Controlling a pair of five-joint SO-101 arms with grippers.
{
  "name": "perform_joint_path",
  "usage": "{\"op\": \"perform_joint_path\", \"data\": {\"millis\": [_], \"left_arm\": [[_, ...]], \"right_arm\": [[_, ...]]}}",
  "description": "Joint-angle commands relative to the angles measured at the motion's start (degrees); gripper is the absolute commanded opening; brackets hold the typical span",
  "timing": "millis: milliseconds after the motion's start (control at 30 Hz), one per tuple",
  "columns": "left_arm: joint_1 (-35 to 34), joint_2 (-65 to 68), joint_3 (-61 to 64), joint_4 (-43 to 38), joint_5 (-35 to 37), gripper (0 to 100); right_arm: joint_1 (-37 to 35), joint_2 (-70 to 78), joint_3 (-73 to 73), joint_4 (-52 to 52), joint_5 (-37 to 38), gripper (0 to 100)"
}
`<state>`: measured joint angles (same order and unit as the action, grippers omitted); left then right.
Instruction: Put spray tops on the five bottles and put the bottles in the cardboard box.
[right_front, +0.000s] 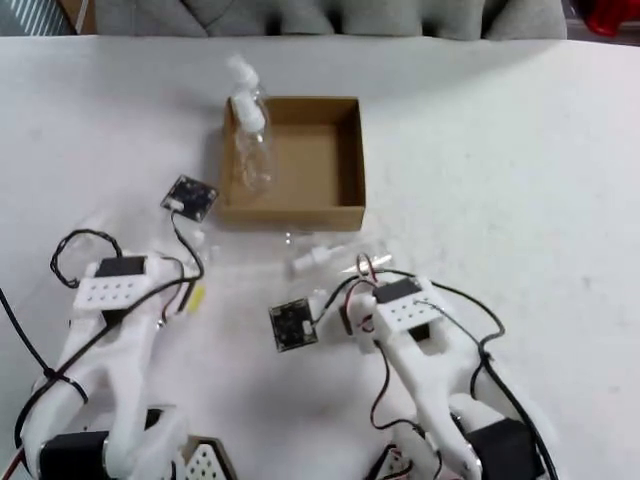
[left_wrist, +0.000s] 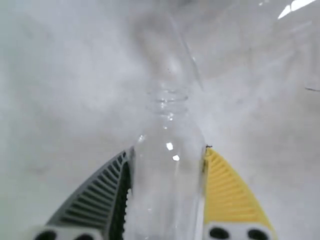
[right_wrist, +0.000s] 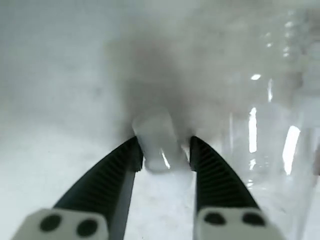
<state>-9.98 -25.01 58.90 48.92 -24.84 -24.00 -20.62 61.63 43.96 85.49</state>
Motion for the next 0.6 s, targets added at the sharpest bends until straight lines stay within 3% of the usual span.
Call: {"op": "perform_joint_path", "data": {"millis": [0, 267, 467, 567], "left_arm": [[-0.5, 0.0, -2.9, -1.8, 0.4, 5], [-0.5, 0.0, -2.9, -1.8, 0.4, 5], [0.7, -0.2, -2.8, -1.6, 0.4, 5], [0.7, -0.5, -2.8, -1.5, 0.4, 5]], "right_arm": [[2.0, 3.2, -3.9, 0.0, -0.4, 1.5], [9.6, -0.3, -12.0, 8.4, -19.9, 1.5], [16.7, -5.7, -22.3, 22.2, -40.8, 1.5], [21.0, -7.4, -27.3, 29.8, -45.8, 1.5]]}}
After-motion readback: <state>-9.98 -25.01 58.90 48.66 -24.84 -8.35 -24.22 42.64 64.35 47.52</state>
